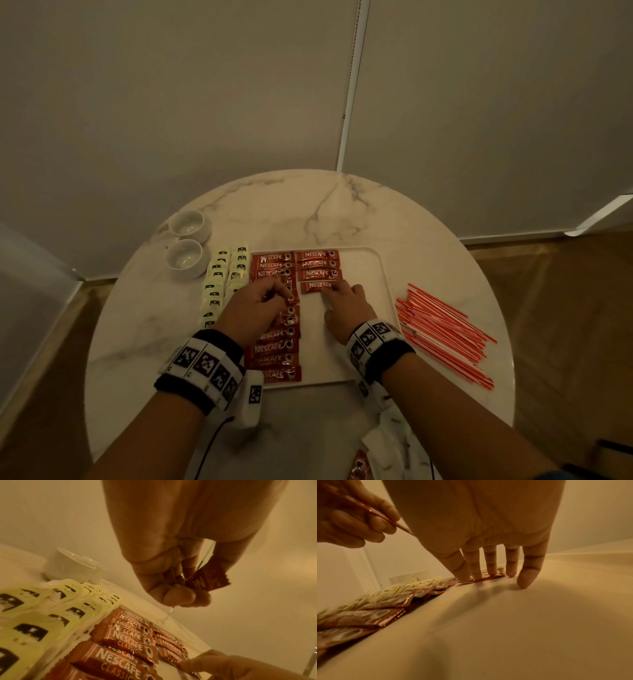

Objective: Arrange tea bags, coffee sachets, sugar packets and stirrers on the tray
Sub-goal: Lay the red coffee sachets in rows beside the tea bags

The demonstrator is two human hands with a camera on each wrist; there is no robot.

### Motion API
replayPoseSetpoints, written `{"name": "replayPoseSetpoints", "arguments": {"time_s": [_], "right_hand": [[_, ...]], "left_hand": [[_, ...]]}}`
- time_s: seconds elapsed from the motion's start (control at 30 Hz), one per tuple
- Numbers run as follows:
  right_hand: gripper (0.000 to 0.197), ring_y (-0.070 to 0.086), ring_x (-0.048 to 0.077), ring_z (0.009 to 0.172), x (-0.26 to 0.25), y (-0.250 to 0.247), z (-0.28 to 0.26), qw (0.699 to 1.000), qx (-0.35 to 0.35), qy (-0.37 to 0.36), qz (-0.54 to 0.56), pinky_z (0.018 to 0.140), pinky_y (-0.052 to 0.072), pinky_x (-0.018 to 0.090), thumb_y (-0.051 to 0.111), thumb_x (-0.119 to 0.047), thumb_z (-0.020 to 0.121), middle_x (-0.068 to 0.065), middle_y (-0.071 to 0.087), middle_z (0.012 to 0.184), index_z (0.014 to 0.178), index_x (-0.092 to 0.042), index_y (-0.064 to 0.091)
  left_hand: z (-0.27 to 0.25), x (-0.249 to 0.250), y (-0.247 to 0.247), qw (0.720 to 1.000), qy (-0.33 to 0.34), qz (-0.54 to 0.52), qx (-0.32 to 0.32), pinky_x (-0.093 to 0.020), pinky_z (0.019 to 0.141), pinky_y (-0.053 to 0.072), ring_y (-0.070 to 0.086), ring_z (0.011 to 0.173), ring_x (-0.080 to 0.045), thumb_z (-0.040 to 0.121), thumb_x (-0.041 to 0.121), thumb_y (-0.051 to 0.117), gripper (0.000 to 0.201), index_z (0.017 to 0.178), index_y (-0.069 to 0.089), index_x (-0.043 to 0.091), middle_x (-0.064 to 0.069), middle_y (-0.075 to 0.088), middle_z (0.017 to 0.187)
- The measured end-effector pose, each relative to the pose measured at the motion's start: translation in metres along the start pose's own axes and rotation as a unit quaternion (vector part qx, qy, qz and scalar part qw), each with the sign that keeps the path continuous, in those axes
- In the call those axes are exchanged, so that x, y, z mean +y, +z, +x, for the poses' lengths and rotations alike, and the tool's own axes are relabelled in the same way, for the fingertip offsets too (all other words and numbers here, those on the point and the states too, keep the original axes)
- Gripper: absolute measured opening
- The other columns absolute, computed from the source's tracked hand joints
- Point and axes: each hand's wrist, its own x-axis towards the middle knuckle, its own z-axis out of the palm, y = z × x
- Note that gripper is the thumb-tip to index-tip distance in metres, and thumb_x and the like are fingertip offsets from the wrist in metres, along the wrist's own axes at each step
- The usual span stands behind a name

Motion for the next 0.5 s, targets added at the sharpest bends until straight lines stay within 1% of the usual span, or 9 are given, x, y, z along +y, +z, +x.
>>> {"name": "replayPoseSetpoints", "arguments": {"time_s": [0.07,0.13,0.2,0.27,0.3,0.37,0.4,0.5], "right_hand": [[0.049,0.029,0.027,0.125,-0.0001,-0.0008,0.0019,1.000,-0.004,-0.003,0.001,0.100,0.042,0.047,0.042,-0.019,0.090,-0.002,0.027,0.147,0.139,-0.026,0.038],[0.049,0.030,0.027,0.125,0.0006,-0.0012,0.0027,1.000,-0.003,-0.005,0.001,0.100,0.042,0.047,0.042,-0.018,0.090,-0.003,0.027,0.147,0.138,-0.027,0.038],[0.049,0.030,0.027,0.124,0.0018,-0.0008,0.0033,1.000,0.002,-0.009,-0.002,0.100,0.042,0.046,0.043,-0.016,0.090,-0.003,0.028,0.147,0.137,-0.027,0.038],[0.050,0.030,0.027,0.123,0.0025,0.0001,0.0040,1.000,0.007,-0.012,-0.005,0.100,0.042,0.045,0.043,-0.015,0.090,-0.003,0.028,0.147,0.138,-0.027,0.038],[0.051,0.030,0.027,0.123,0.0025,0.0004,0.0043,1.000,0.007,-0.013,-0.007,0.099,0.043,0.044,0.042,-0.014,0.090,-0.003,0.028,0.147,0.139,-0.027,0.037],[0.052,0.030,0.027,0.123,0.0022,0.0006,0.0047,1.000,0.009,-0.014,-0.010,0.098,0.044,0.043,0.042,-0.014,0.091,-0.004,0.027,0.148,0.141,-0.028,0.036],[0.052,0.030,0.027,0.123,0.0020,0.0004,0.0047,1.000,0.011,-0.016,-0.011,0.098,0.045,0.043,0.042,-0.014,0.092,-0.004,0.028,0.148,0.141,-0.028,0.036],[0.052,0.030,0.027,0.124,0.0014,-0.0012,0.0037,1.000,0.013,-0.019,-0.009,0.098,0.045,0.042,0.042,-0.014,0.092,-0.004,0.026,0.149,0.142,-0.030,0.035]], "left_hand": [[0.0001,-0.0012,0.0009,0.999,0.020,0.028,0.002,-0.022,0.054,0.049,0.055,0.053,-0.004,0.089,0.006,0.056,0.014,0.089,0.062,0.019,0.001,0.062,0.082],[-0.0006,-0.0023,0.0009,0.999,0.032,0.042,0.005,-0.024,0.054,0.051,0.055,0.052,-0.003,0.088,0.006,0.056,0.015,0.088,0.056,0.022,-0.001,0.063,0.087],[-0.0008,-0.0029,0.0016,1.000,0.020,0.023,0.007,-0.026,0.053,0.052,0.061,0.056,-0.008,0.088,0.006,0.057,0.018,0.091,0.050,0.022,0.000,0.065,0.090],[-0.0003,-0.0022,0.0032,1.000,-0.005,-0.003,0.004,-0.026,0.053,0.052,0.066,0.066,-0.016,0.087,0.005,0.059,0.026,0.098,0.046,0.023,0.001,0.065,0.095],[0.0002,-0.0019,0.0037,1.000,-0.016,-0.003,0.002,-0.026,0.054,0.052,0.067,0.069,-0.018,0.086,0.005,0.061,0.031,0.104,0.044,0.024,0.001,0.064,0.095],[0.0011,-0.0028,0.0050,0.999,-0.024,0.021,-0.003,-0.028,0.057,0.055,0.067,0.073,-0.018,0.086,0.007,0.061,0.037,0.113,0.044,0.026,0.002,0.064,0.092],[0.0015,-0.0031,0.0059,0.999,-0.025,0.041,-0.006,-0.030,0.060,0.056,0.067,0.074,-0.019,0.087,0.009,0.061,0.036,0.115,0.046,0.027,0.002,0.064,0.092],[0.0031,-0.0057,0.0095,0.996,-0.033,0.081,-0.003,-0.033,0.063,0.059,0.069,0.073,-0.021,0.088,0.012,0.060,0.027,0.110,0.055,0.026,0.003,0.064,0.091]]}}
